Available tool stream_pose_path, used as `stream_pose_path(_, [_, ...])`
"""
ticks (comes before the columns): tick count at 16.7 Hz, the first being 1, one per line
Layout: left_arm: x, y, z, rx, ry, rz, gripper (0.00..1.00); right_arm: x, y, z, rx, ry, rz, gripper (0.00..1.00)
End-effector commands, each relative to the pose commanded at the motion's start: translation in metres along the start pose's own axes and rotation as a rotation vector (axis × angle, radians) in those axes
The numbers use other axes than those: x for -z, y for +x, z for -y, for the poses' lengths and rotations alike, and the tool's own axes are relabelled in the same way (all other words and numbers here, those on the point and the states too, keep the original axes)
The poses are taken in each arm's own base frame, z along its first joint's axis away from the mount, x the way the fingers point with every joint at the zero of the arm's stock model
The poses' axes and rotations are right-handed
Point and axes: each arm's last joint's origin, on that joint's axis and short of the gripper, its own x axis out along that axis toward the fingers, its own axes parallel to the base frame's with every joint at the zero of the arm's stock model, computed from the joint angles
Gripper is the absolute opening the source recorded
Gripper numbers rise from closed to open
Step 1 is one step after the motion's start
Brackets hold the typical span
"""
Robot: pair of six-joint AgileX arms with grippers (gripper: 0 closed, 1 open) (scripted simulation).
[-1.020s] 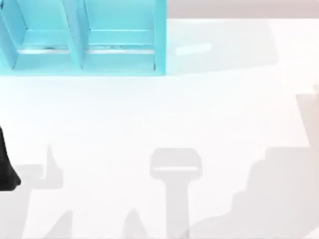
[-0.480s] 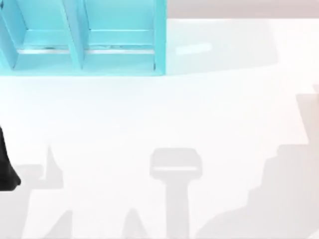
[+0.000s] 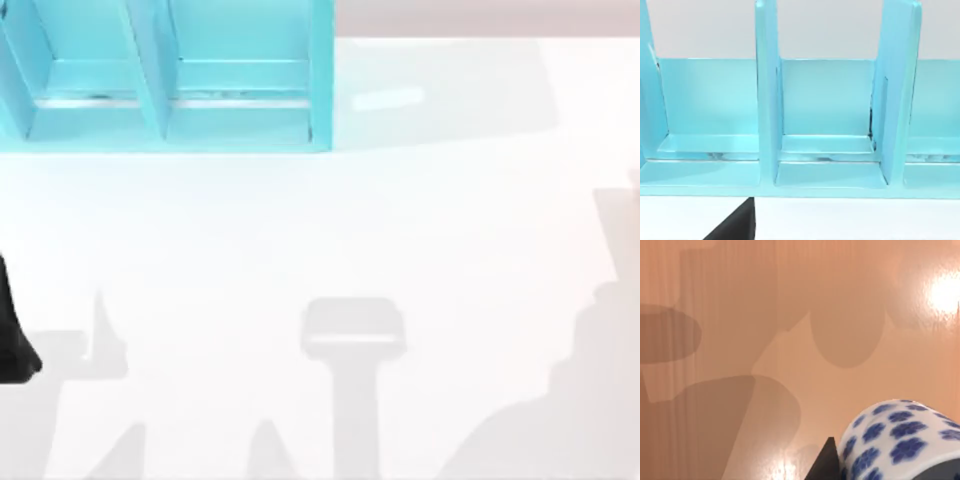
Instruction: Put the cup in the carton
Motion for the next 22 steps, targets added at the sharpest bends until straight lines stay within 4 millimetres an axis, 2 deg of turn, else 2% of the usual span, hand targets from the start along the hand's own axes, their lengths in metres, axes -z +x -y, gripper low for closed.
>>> stream_pose_path(3, [0.0,0.0,0.0,0.0,0.0,0.0,1.0,0.0,0.0,0.0,0.0,0.0,0.0,0.0])
stream_pose_path(16, [0.0,0.0,0.0,0.0,0.0,0.0,1.0,0.0,0.0,0.0,0.0,0.0,0.0,0.98])
stream_pose_path(22, [0.0,0.0,0.0,0.0,0.0,0.0,1.0,0.0,0.0,0.0,0.0,0.0,0.0,1.0])
